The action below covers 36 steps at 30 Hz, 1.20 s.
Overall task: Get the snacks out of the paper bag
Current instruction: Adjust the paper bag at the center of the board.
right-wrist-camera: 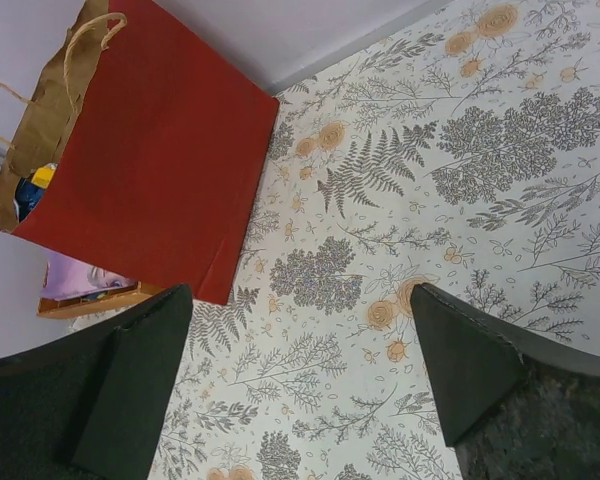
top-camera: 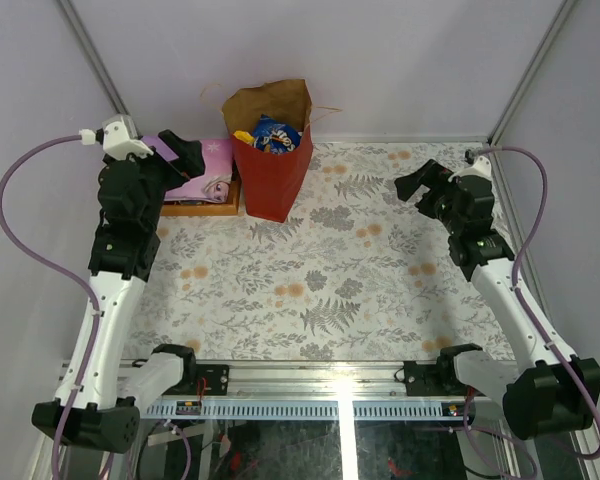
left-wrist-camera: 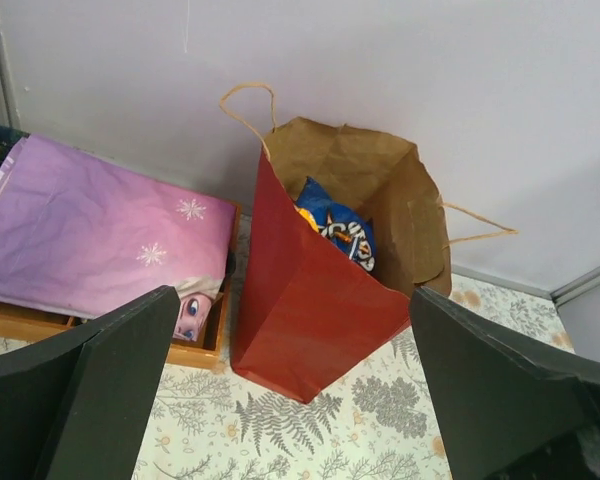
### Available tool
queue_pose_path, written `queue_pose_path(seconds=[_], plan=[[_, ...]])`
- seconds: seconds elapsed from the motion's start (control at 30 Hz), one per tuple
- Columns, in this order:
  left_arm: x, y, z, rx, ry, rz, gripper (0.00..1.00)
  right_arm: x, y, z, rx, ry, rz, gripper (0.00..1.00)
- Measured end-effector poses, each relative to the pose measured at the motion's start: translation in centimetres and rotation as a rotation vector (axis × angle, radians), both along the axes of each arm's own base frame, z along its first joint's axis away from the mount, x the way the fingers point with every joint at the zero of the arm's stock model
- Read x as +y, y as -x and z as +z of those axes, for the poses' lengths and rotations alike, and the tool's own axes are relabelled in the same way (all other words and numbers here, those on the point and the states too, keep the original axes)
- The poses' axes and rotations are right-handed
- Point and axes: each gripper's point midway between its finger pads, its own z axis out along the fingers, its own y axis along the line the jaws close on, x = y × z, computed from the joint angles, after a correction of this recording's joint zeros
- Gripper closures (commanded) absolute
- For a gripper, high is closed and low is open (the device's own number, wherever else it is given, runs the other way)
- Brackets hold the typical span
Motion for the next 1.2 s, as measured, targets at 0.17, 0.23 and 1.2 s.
queue_pose_path(seconds=[0.17,0.23,1.2], plan=[[0.2,-1.1,-1.5,0.052,-0.006,0.021,0.0,0.2,-0.9,-0.1,-0.006,-0.029,-0.009,0.01],[0.4,-1.8,-2.3,0.076,-0.007,0.033,0.0,0.3,-1.4,0.0,-0.018,-0.038,-0.01,0.01],[1.0,-27.0,-18.6,0.495,-0.245,0.283,0.37,2.7,-1.1,0.0,-0.068,0.097,0.064,0.01]])
